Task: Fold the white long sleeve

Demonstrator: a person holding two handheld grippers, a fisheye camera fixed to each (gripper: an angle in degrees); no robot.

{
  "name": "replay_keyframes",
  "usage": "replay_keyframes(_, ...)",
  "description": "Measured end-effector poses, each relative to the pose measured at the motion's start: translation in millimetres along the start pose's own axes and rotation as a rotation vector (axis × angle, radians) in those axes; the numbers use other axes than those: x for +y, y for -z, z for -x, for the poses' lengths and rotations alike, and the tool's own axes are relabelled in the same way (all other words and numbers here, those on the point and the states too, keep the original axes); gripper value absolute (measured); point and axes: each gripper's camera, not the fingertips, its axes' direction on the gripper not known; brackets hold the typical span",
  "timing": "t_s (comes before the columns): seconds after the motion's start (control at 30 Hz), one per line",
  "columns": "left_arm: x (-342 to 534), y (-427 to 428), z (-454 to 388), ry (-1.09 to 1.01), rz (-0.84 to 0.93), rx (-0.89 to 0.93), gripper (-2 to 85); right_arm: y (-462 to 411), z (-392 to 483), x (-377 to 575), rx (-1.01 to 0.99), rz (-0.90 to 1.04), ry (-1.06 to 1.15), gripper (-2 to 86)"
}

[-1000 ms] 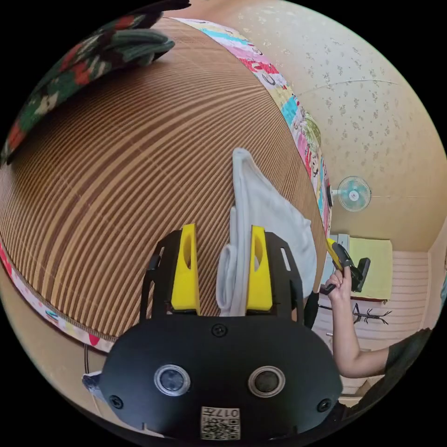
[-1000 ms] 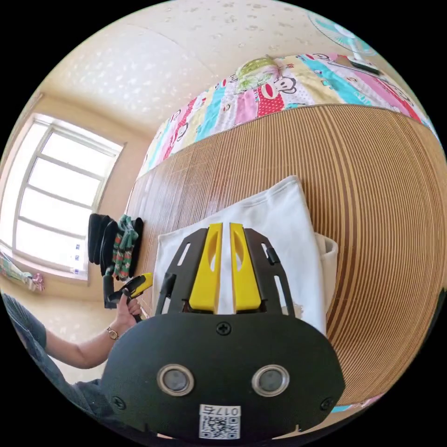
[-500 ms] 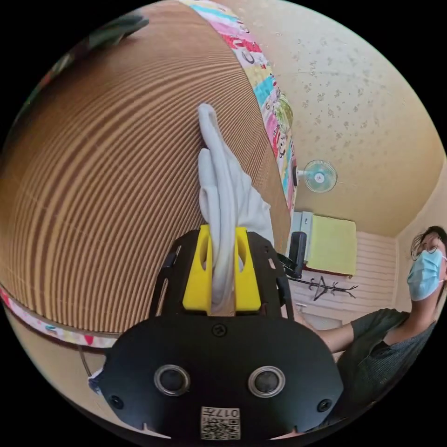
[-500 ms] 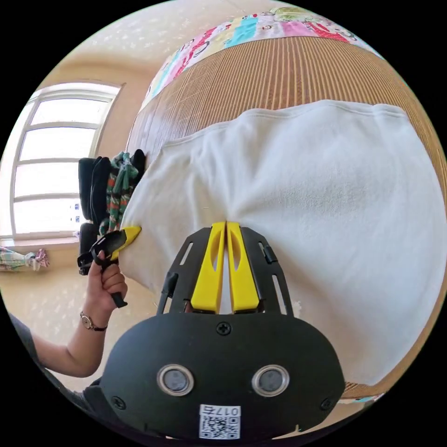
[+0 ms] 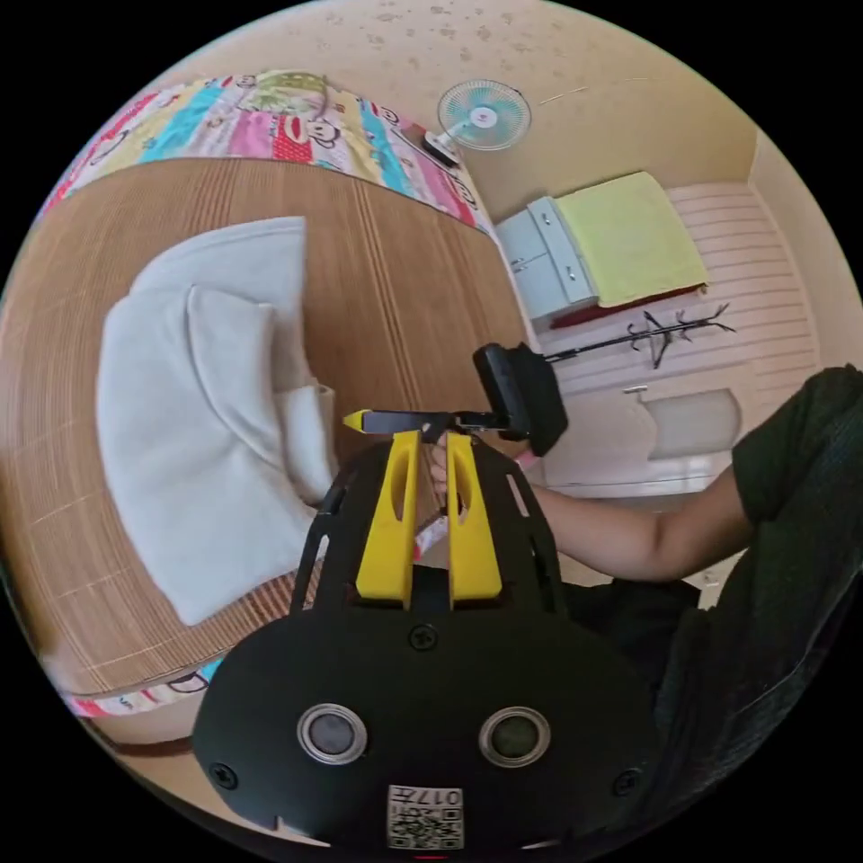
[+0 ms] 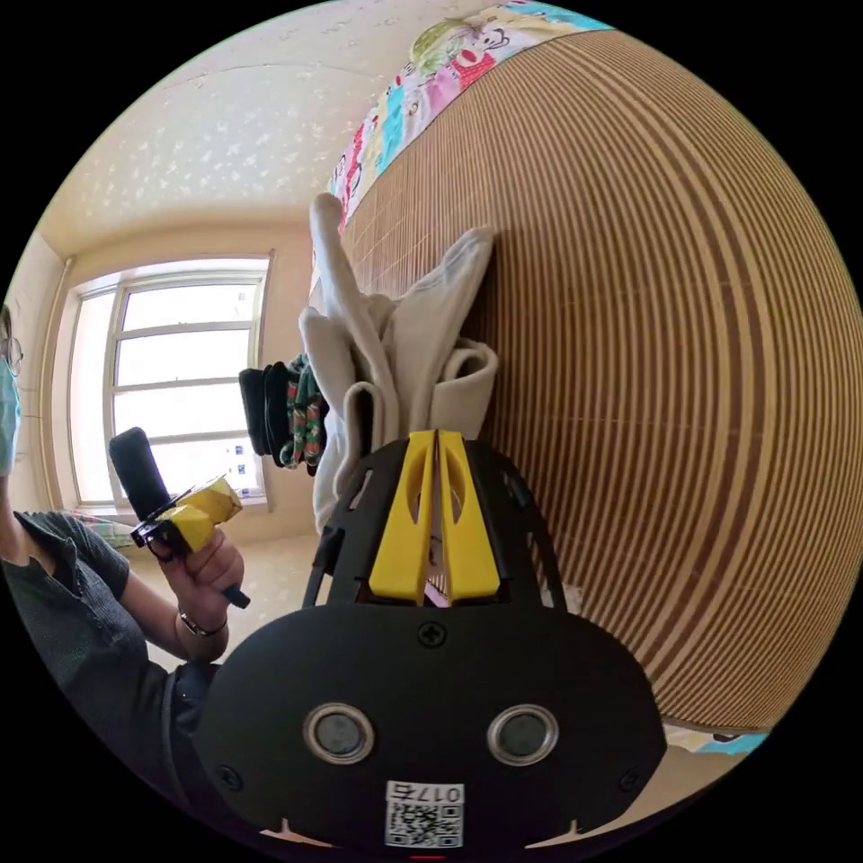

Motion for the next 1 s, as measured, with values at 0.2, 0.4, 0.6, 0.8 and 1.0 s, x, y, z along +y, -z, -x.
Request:
replay_keyframes(0.2,10,27,32,0.15,-0.163,-0.186,11.2,46,-54,6,-0.054,-0.025,-0.09,6.8)
replay_keyframes(0.4,22,72,129,0.414,-0.208,-0.259,15.3,18,-15,-12,-0.174,-0.011,0.051,8.8)
replay_keyframes(0.6,3,-5,104,0.215,0.049,-0.394,17.2,-12,8,-28,-0.204,0.021,0.064,8.5)
replay_keyframes(0.8,2,-48,61,0.043,0.124,-0.769,6.1,-5,-14,-24,-0.165,0.011,-0.017,7.3)
replay_keyframes(1.0,16,42,38,0.026,-0.149,-0.334,3.1,6,-30,-17,-0.083,0.036,0.007,6.1)
